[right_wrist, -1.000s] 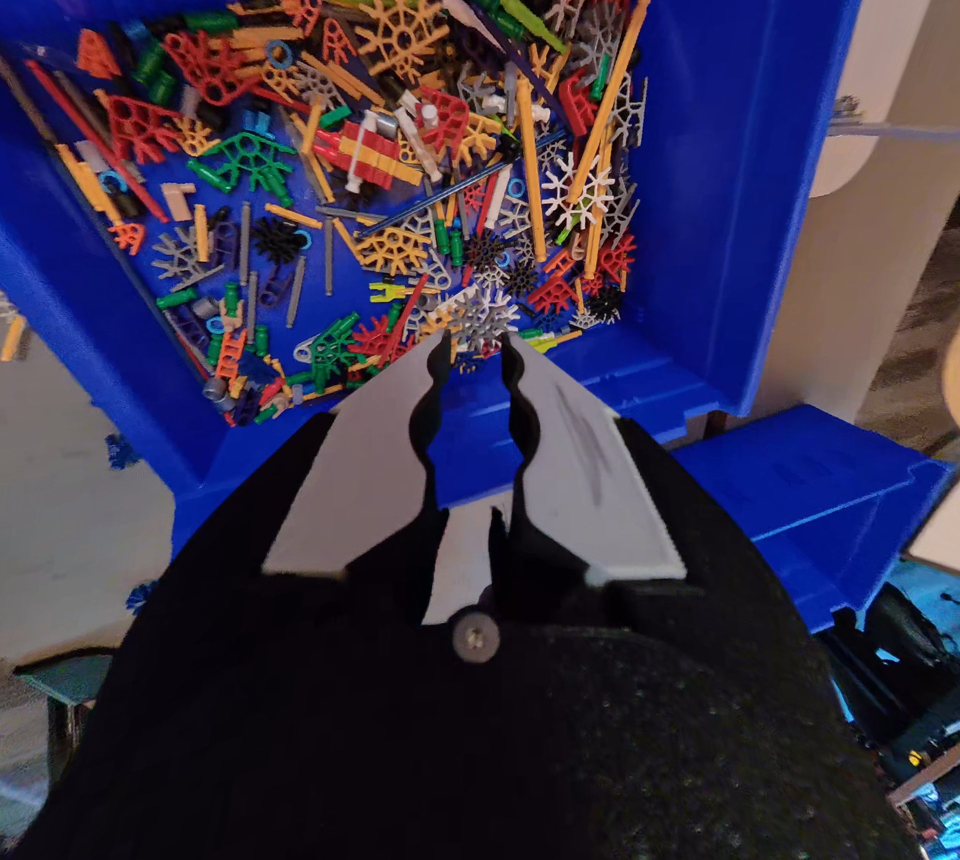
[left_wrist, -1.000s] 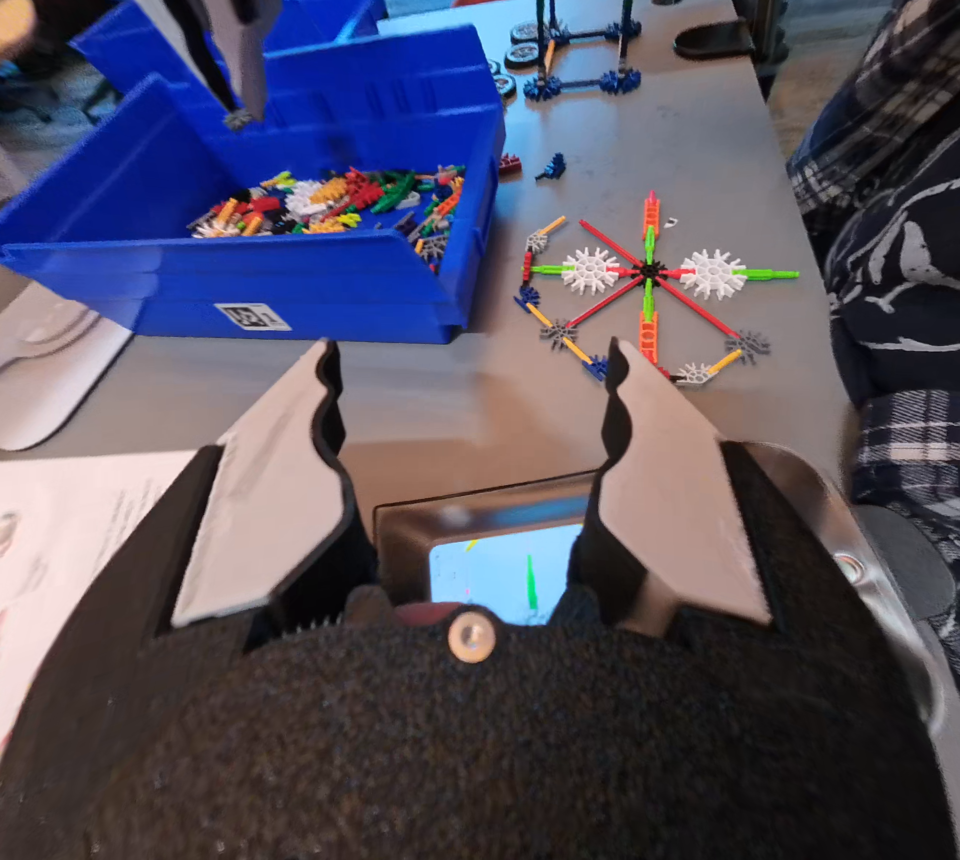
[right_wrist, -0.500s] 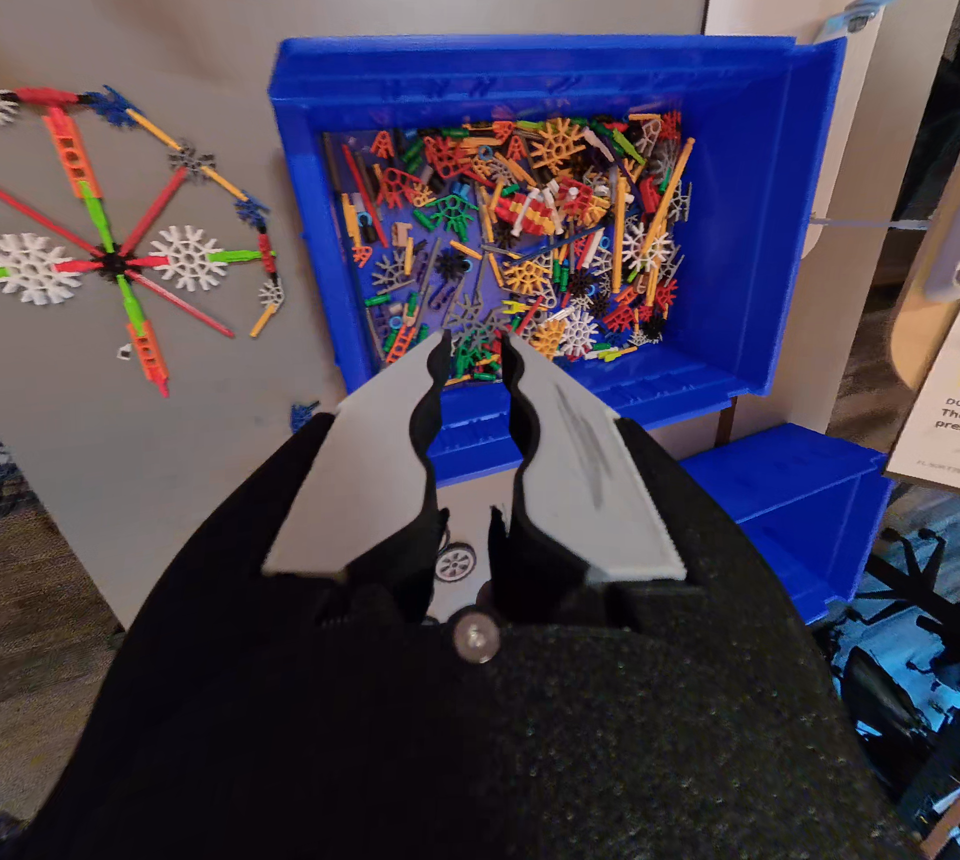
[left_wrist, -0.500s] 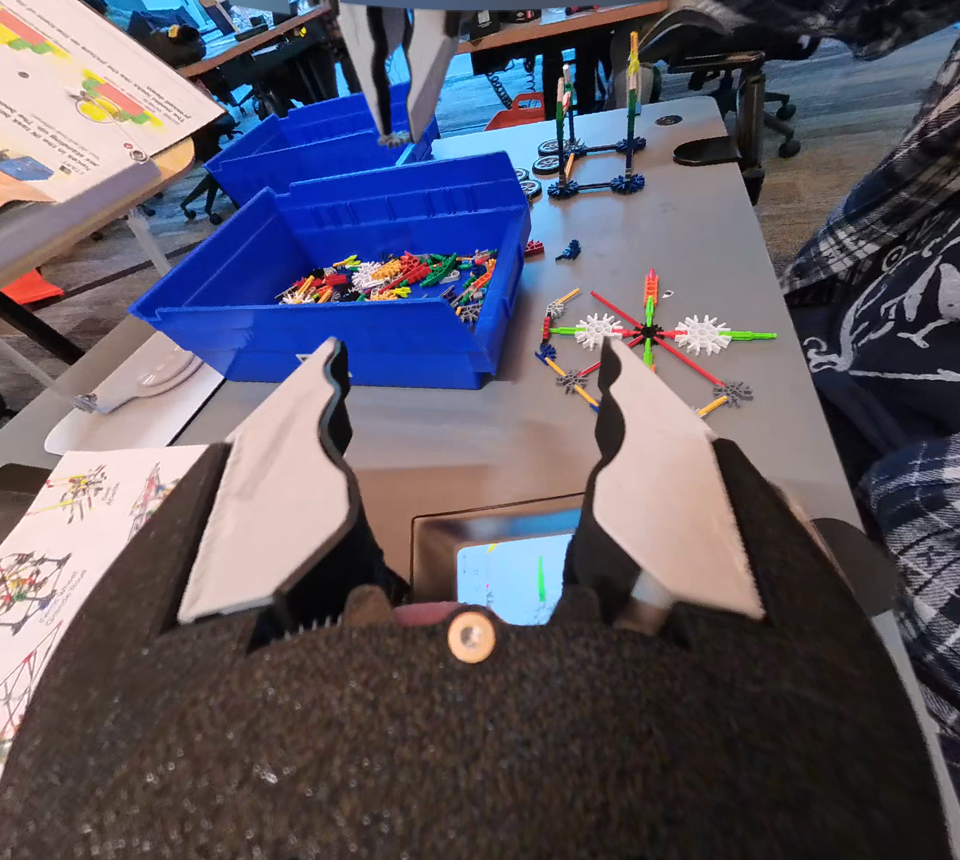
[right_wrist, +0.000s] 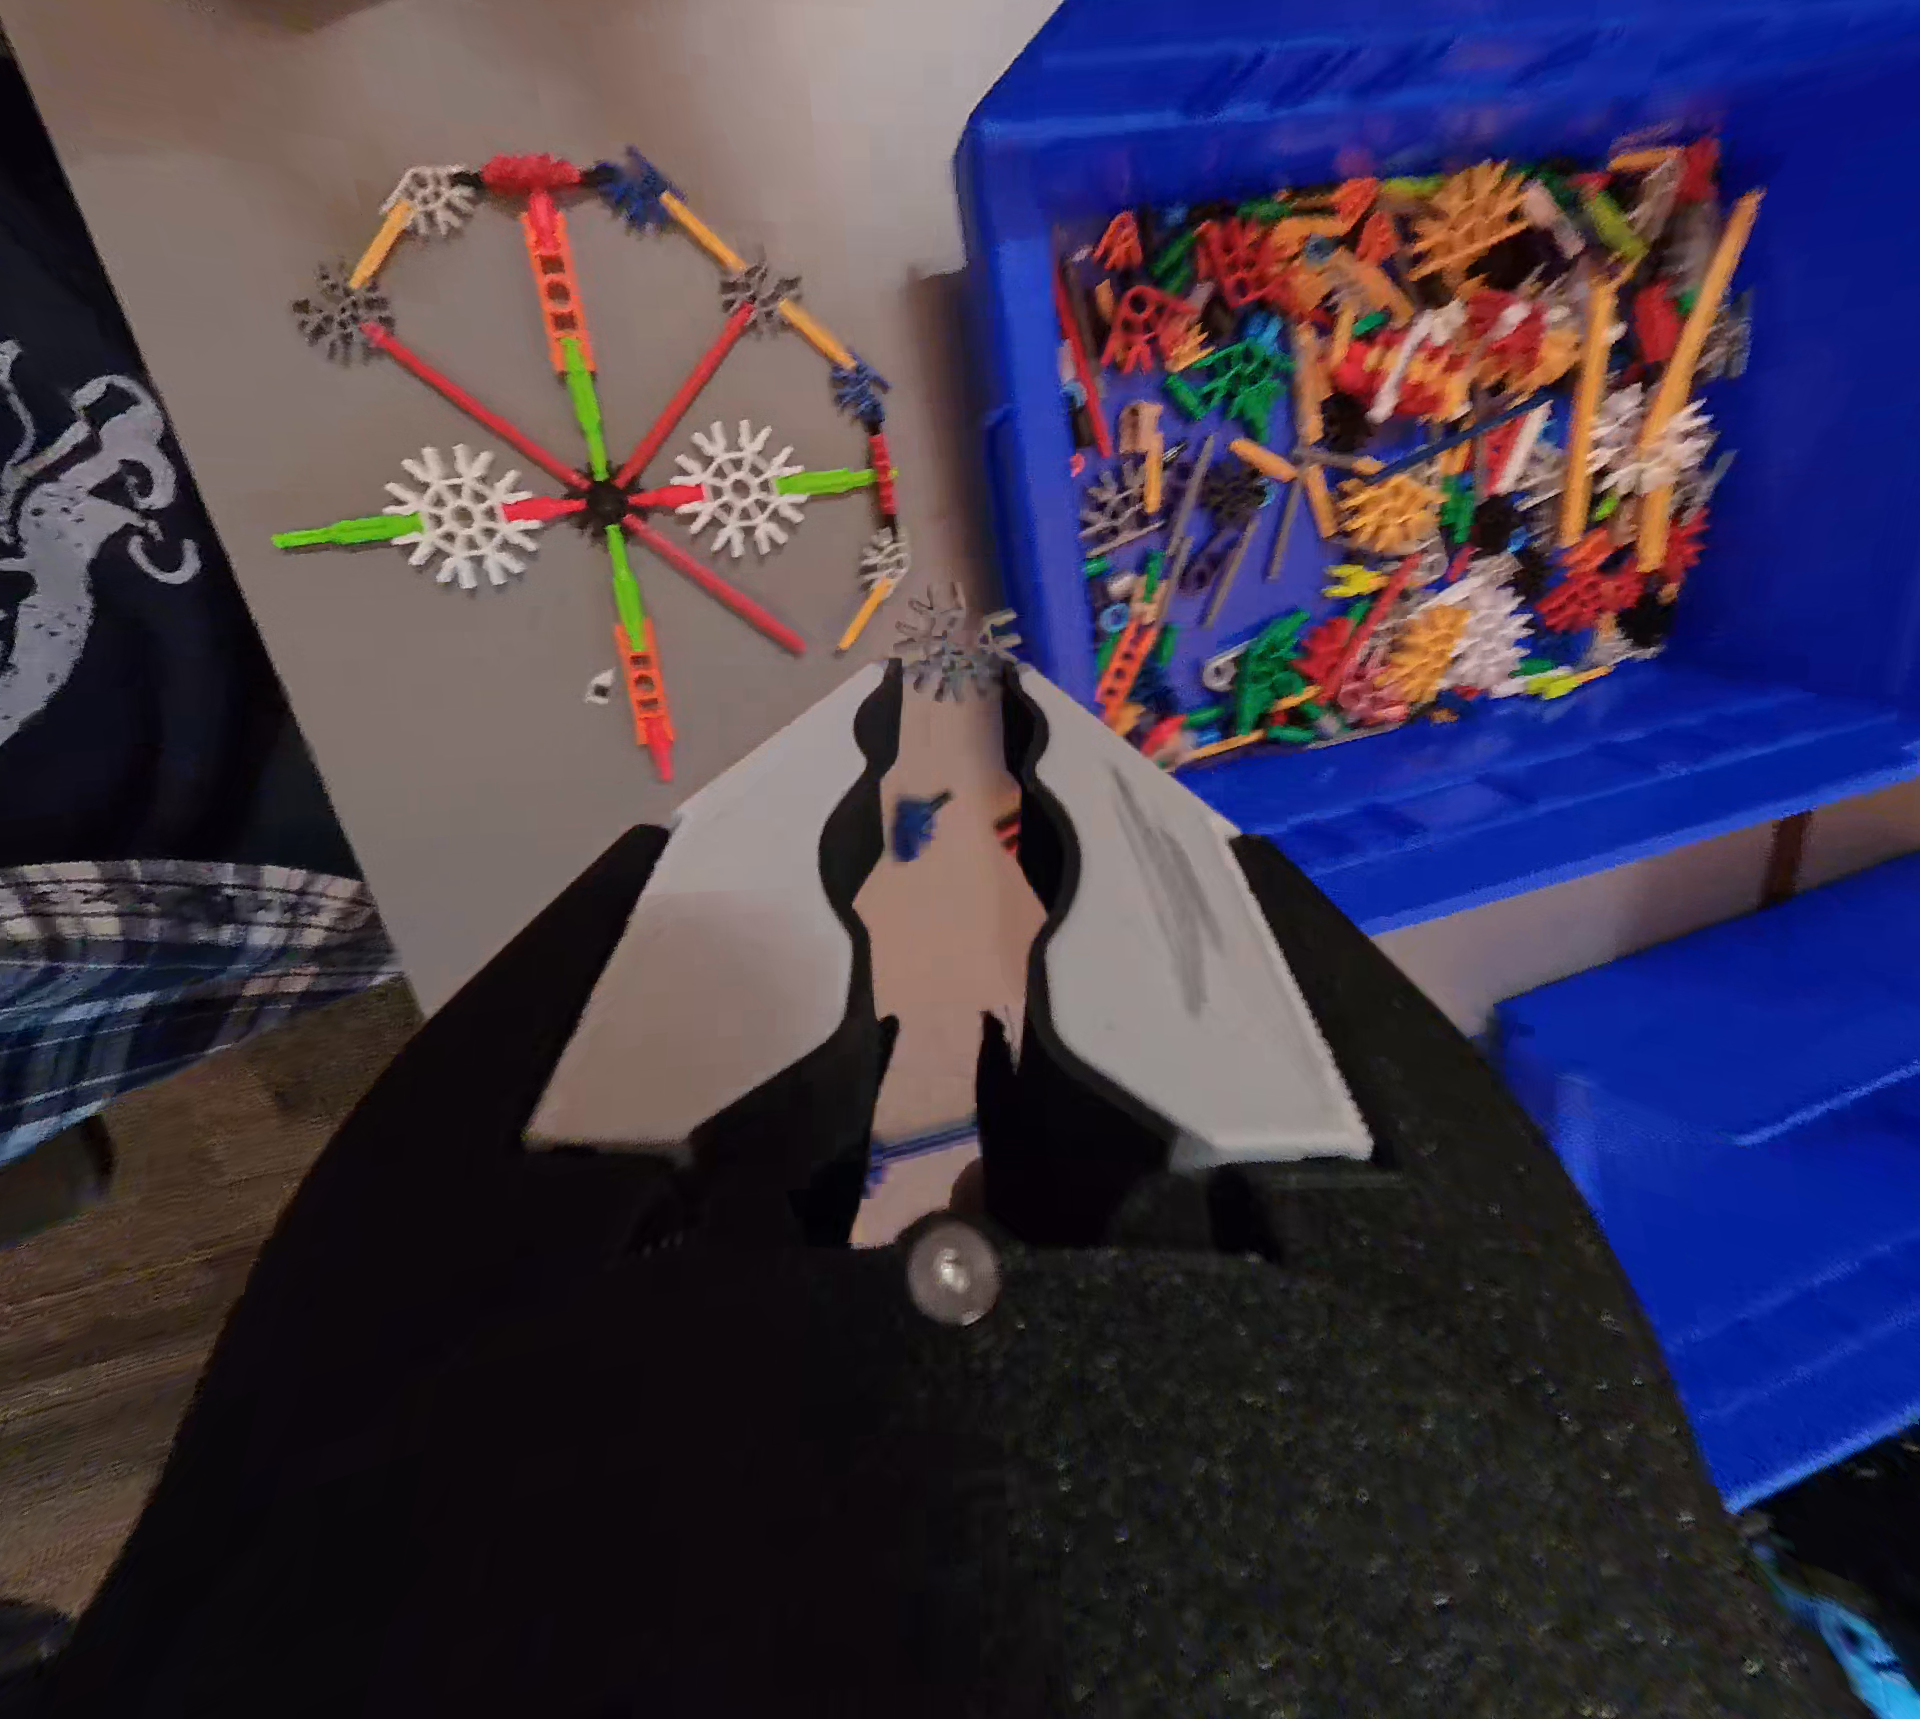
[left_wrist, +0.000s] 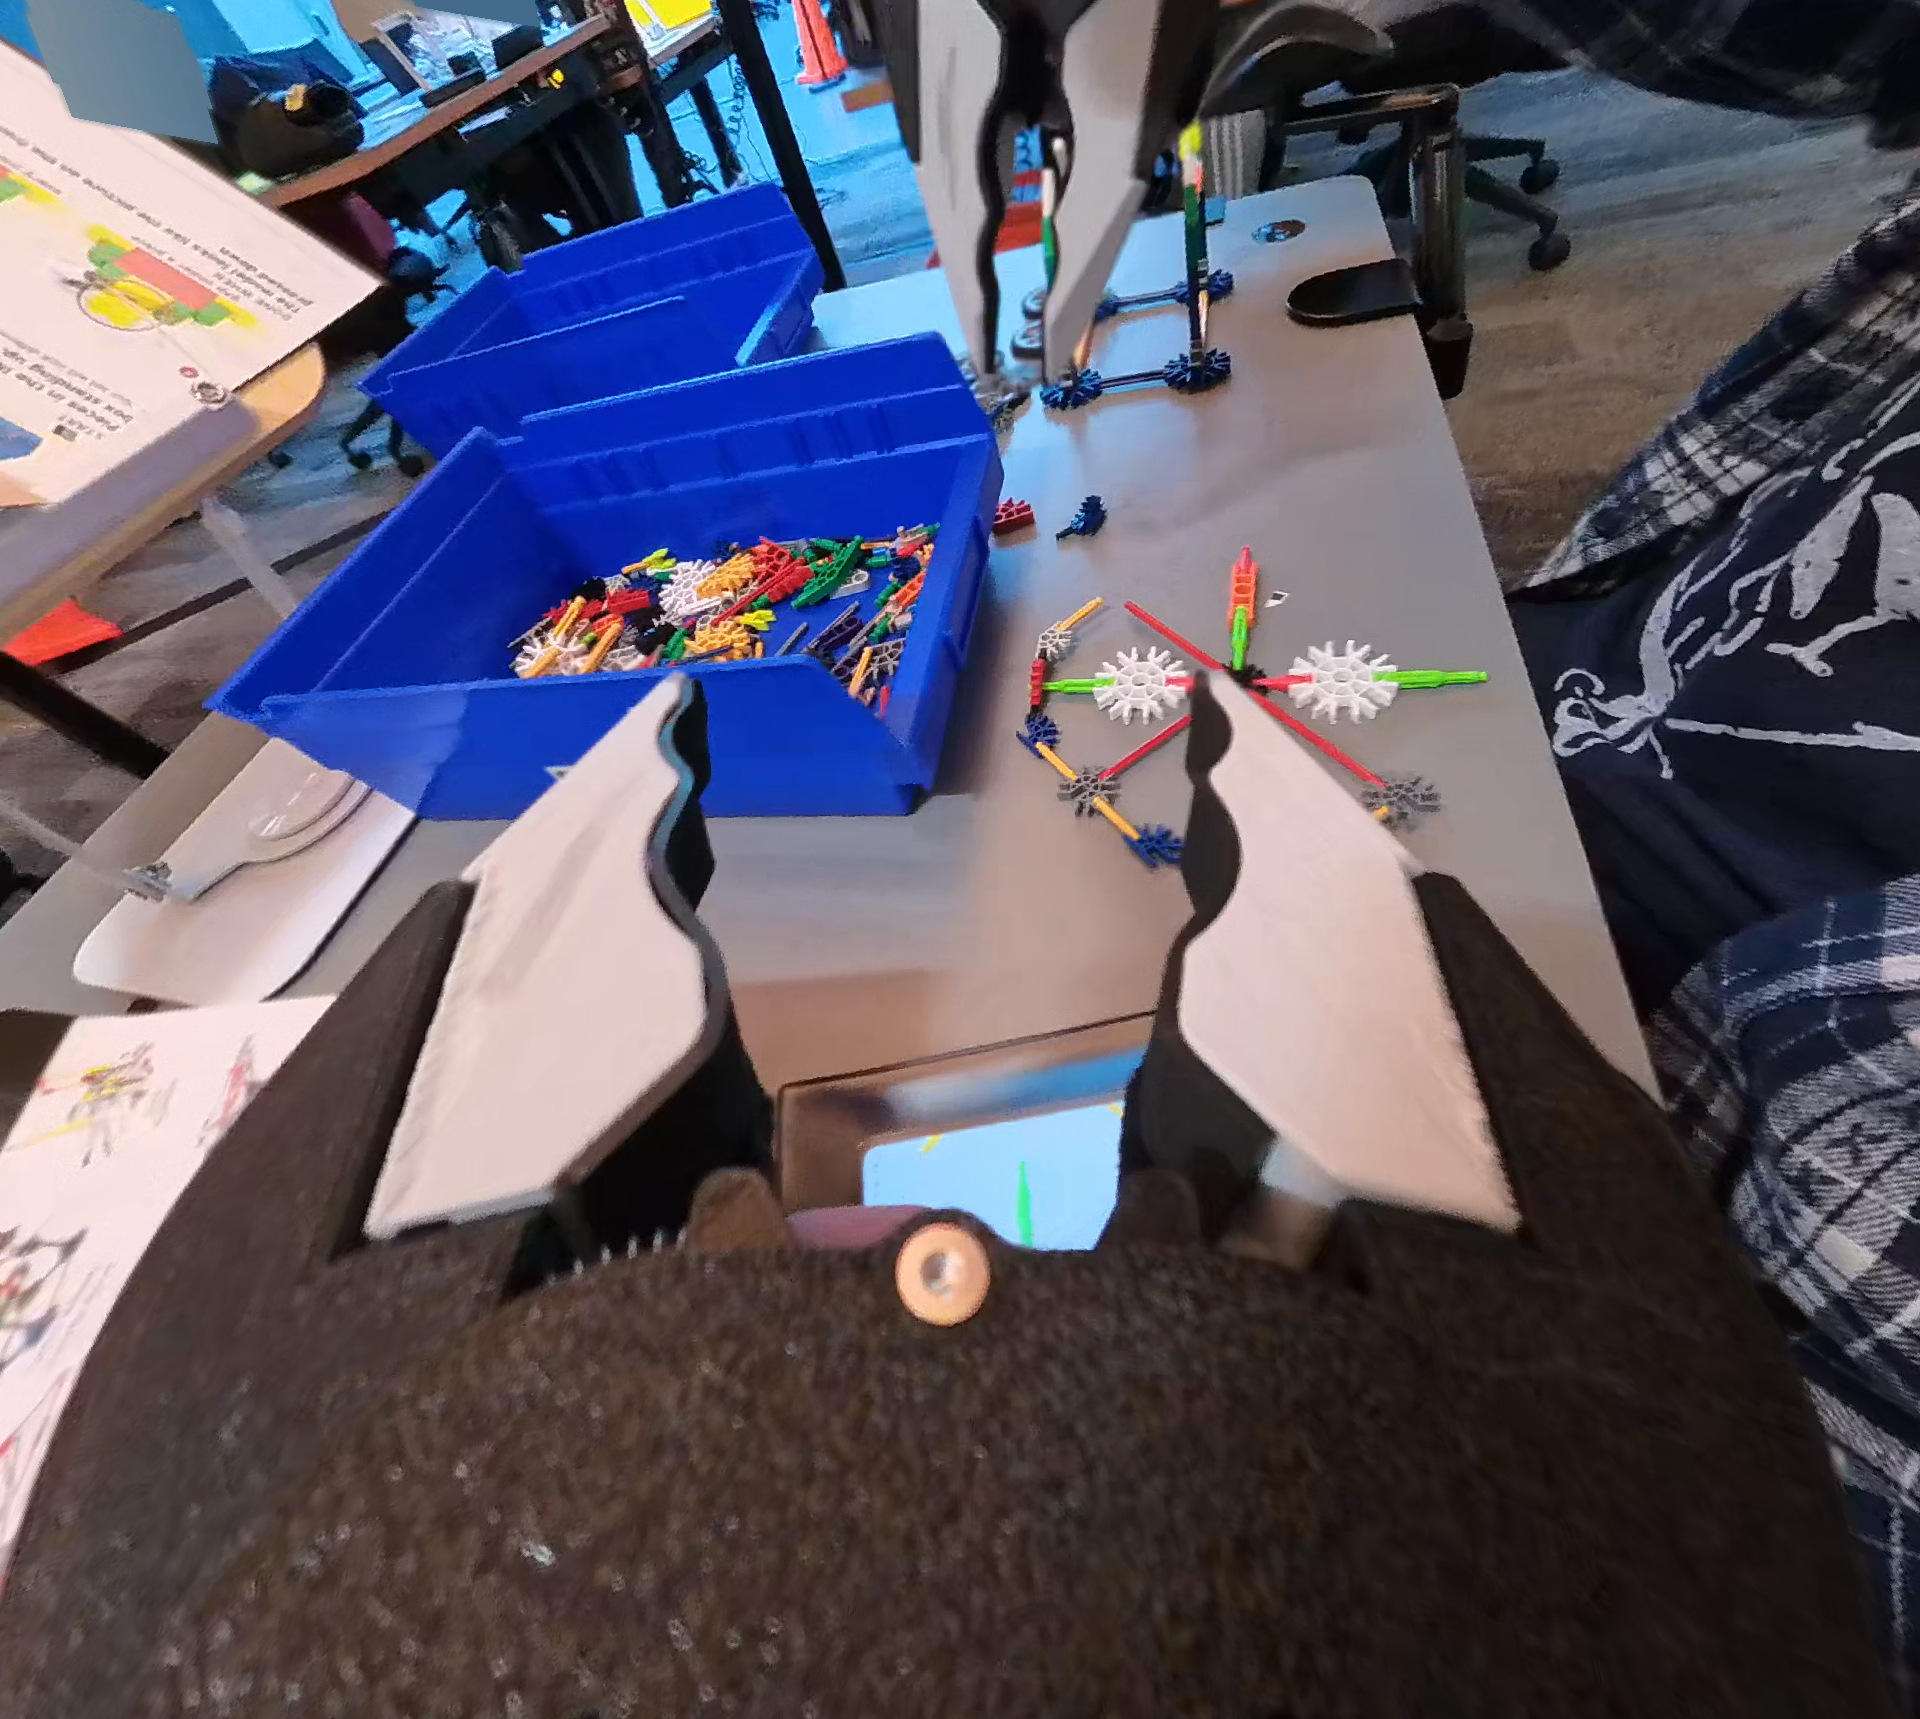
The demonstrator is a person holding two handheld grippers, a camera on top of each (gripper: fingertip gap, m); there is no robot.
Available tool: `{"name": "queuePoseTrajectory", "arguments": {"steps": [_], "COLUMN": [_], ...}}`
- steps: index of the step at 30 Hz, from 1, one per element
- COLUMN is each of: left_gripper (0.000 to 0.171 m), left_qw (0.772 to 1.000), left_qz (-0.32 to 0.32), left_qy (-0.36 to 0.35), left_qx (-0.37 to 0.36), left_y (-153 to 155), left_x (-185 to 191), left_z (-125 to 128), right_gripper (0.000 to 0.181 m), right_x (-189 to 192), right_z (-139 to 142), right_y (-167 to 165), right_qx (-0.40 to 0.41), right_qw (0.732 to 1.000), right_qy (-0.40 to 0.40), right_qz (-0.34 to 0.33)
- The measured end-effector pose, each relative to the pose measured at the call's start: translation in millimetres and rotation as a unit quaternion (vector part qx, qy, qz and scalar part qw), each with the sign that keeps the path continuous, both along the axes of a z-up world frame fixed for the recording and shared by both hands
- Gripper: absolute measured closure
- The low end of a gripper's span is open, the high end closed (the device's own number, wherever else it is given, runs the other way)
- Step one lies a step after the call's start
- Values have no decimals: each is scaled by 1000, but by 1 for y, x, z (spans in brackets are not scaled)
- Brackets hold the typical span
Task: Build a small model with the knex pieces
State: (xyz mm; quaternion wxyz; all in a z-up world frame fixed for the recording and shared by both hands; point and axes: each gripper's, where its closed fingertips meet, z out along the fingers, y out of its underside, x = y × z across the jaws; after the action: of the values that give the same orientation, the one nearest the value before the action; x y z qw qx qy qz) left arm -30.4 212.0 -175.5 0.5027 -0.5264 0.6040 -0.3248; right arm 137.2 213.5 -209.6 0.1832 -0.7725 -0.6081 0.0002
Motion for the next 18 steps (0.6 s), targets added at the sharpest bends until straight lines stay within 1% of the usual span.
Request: {"name": "queuePoseTrajectory", "arguments": {"steps": [3, 6, 8, 11, 15, 18], "left_gripper": [81, 81, 81, 81, 81, 81], "left_qw": [1000, 999, 999, 999, 998, 998], "left_qz": [-7, -15, -23, -33, -38, -39], "left_qy": [18, 32, 35, 40, 48, 53], "left_qx": [6, 9, 8, 10, 11, 10], "left_y": [-6, -9, -12, -16, -19, -20], "left_x": [8, 17, 23, 30, 38, 42], "left_z": [-7, -12, -14, -15, -17, -19], "right_gripper": [163, 163, 163, 163, 163, 163], "right_x": [10, 31, 46, 54, 70, 68], "right_z": [-30, -66, -85, -99, -116, -117], "right_y": [-27, -50, -63, -76, -83, -82], "right_qx": [-36, -64, -81, -100, -102, -103], "right_qw": [999, 994, 988, 979, 969, 960], "right_qy": [11, -6, -13, 20, 11, 34], "right_qz": [-35, -94, -131, -177, -225, -260]}}
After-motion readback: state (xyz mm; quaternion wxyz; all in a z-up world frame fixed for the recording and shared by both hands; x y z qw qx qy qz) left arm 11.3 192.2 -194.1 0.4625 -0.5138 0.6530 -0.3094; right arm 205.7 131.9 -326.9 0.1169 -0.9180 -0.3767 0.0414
